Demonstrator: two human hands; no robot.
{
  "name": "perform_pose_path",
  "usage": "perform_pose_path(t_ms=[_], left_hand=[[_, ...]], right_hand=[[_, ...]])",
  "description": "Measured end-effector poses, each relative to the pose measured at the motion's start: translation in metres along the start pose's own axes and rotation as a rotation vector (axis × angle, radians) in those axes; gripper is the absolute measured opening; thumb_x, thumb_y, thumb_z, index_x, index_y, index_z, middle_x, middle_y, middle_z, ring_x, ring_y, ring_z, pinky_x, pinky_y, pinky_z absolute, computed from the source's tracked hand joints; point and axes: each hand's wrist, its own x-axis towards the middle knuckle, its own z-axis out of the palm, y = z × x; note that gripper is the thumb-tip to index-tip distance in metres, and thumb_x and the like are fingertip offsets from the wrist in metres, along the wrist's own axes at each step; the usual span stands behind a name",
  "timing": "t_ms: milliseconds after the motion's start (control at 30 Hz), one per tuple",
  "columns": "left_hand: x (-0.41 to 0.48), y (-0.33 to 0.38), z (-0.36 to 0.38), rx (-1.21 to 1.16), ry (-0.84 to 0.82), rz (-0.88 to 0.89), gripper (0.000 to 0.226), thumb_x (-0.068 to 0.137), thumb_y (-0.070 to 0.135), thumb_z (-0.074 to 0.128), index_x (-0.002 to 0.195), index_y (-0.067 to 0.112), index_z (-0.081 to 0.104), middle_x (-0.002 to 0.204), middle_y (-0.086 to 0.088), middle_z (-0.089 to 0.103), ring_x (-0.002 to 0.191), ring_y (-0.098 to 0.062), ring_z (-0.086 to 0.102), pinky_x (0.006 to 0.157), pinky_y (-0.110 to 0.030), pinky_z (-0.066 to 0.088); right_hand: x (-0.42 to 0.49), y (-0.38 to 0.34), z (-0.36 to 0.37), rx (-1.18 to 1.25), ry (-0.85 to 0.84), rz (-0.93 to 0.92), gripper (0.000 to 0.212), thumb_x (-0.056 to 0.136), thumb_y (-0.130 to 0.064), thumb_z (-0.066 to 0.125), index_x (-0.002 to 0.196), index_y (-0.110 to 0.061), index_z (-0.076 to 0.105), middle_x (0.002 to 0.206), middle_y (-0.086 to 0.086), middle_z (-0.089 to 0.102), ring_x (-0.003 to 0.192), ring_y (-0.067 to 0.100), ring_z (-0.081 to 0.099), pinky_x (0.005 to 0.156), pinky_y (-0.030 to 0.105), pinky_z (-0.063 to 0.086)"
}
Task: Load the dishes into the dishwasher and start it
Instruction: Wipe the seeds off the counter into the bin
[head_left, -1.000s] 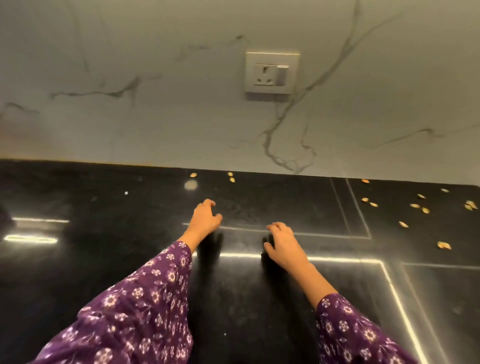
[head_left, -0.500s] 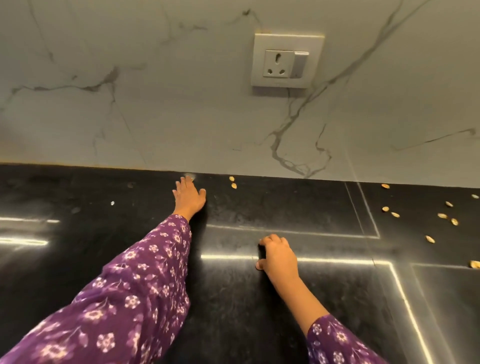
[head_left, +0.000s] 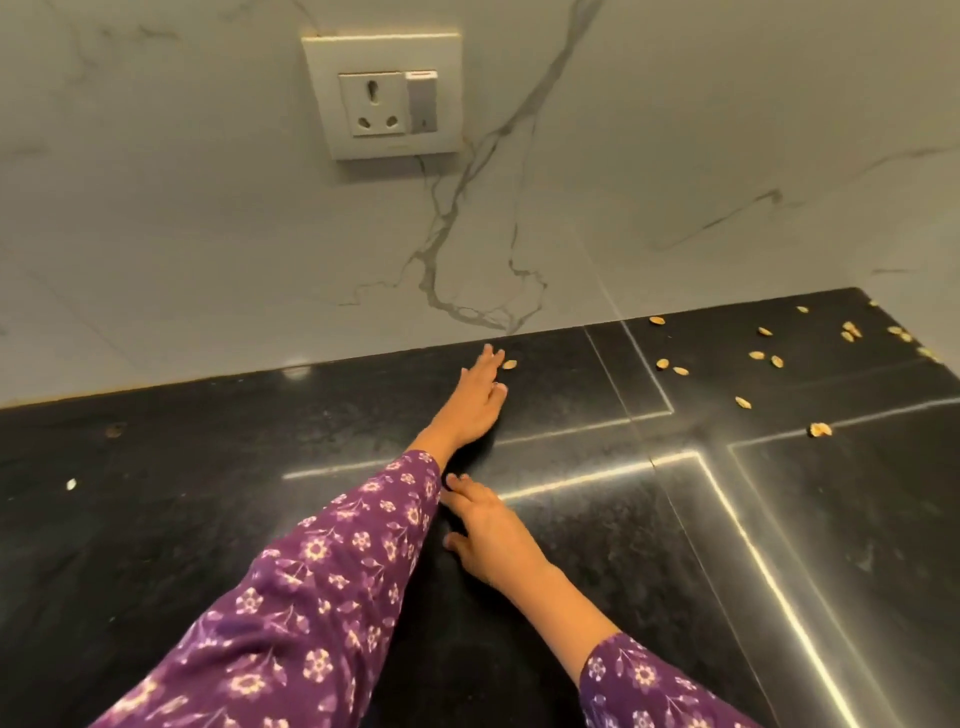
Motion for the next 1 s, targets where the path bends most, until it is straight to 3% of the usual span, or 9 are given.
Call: perform_pose_path(t_ms=[100, 167, 233, 367, 633, 700, 800, 900, 1000], left_hand=[[0.011, 0.007, 0.016, 0.06, 0.251, -0.074, 0.053, 0.101, 0.015, 0.037, 0.149, 0.002, 0.02, 0.158, -0.015, 0.013, 0.147, -0.023, 0.009, 0.118, -0.041, 0.0], [0.015, 0.001, 0.02, 0.13, 0.317, -0.19, 0.056, 0.101, 0.02, 0.037, 0.149, -0.001, 0.017, 0.157, -0.018, 0.013, 0.147, -0.028, 0.009, 0.118, -0.042, 0.0], [0.021, 0.0, 0.029, 0.199, 0.269, -0.222, 0.06, 0.101, 0.027, 0.036, 0.15, 0.0, 0.014, 0.158, -0.019, 0.009, 0.147, -0.03, 0.005, 0.118, -0.042, -0.001], [0.046, 0.024, 0.065, 0.248, 0.187, -0.189, 0.067, 0.1, 0.037, 0.034, 0.15, 0.0, 0.011, 0.158, -0.019, 0.007, 0.147, -0.031, 0.003, 0.117, -0.043, -0.004], [0.099, 0.122, 0.176, 0.294, 0.016, 0.026, 0.063, 0.101, 0.037, 0.029, 0.15, 0.001, 0.014, 0.158, -0.018, 0.009, 0.147, -0.029, 0.006, 0.118, -0.041, -0.003], [0.109, 0.152, 0.206, 0.193, -0.091, 0.113, 0.061, 0.102, 0.034, 0.03, 0.151, 0.002, 0.012, 0.159, -0.016, 0.005, 0.147, -0.026, 0.002, 0.118, -0.038, -0.005], [0.119, 0.194, 0.229, -0.182, -0.253, 0.169, 0.055, 0.104, 0.026, 0.03, 0.151, 0.006, 0.011, 0.16, -0.01, 0.0, 0.148, -0.021, -0.002, 0.118, -0.035, -0.007], [0.119, 0.211, 0.238, -0.364, -0.075, 0.124, 0.046, 0.103, 0.019, 0.032, 0.147, 0.008, 0.028, 0.156, -0.011, 0.023, 0.145, -0.022, 0.017, 0.12, -0.035, 0.007], [0.095, 0.2, 0.243, -0.223, 0.231, 0.008, 0.037, 0.099, 0.015, 0.038, 0.133, 0.004, 0.046, 0.134, -0.014, 0.051, 0.129, -0.029, 0.043, 0.113, -0.037, 0.021]], right_hand=[[-0.019, 0.018, -0.012, 0.1, 0.079, 0.013, 0.047, 0.094, -0.015, 0.051, 0.14, -0.013, 0.044, 0.153, 0.001, 0.031, 0.145, 0.012, 0.019, 0.116, 0.023, 0.016], [-0.038, 0.038, -0.02, 0.102, 0.225, 0.07, 0.04, 0.095, -0.016, 0.048, 0.135, -0.013, 0.05, 0.149, -0.001, 0.039, 0.143, 0.01, 0.024, 0.112, 0.014, 0.016], [-0.058, 0.059, -0.032, 0.11, 0.38, 0.161, 0.034, 0.094, -0.014, 0.05, 0.128, -0.011, 0.057, 0.142, 0.001, 0.048, 0.139, 0.011, 0.034, 0.109, 0.008, 0.015], [-0.097, 0.117, -0.06, 0.109, 0.681, 0.373, 0.027, 0.087, -0.003, 0.06, 0.113, -0.005, 0.067, 0.127, 0.008, 0.061, 0.127, 0.019, 0.05, 0.109, 0.018, 0.027], [-0.166, 0.201, -0.077, 0.14, 1.015, 0.602, 0.032, 0.085, 0.005, 0.06, 0.116, -0.003, 0.062, 0.124, 0.005, 0.059, 0.127, 0.023, 0.05, 0.107, 0.035, 0.038], [-0.172, 0.207, -0.071, 0.171, 1.069, 0.645, 0.032, 0.085, 0.006, 0.058, 0.115, -0.006, 0.062, 0.122, -0.001, 0.058, 0.125, 0.021, 0.051, 0.105, 0.032, 0.038], [-0.169, 0.211, -0.073, 0.199, 1.035, 0.616, 0.037, 0.084, 0.009, 0.056, 0.117, -0.008, 0.06, 0.124, 0.001, 0.058, 0.126, 0.018, 0.05, 0.107, 0.03, 0.036], [-0.17, 0.211, -0.075, 0.24, 1.033, 0.601, 0.041, 0.084, 0.011, 0.055, 0.119, -0.011, 0.059, 0.127, 0.0, 0.057, 0.128, 0.013, 0.047, 0.109, 0.019, 0.031], [-0.173, 0.213, -0.076, 0.341, 1.087, 0.626, 0.044, 0.086, 0.011, 0.051, 0.123, -0.014, 0.057, 0.128, -0.004, 0.056, 0.127, 0.009, 0.048, 0.108, 0.026, 0.036]])
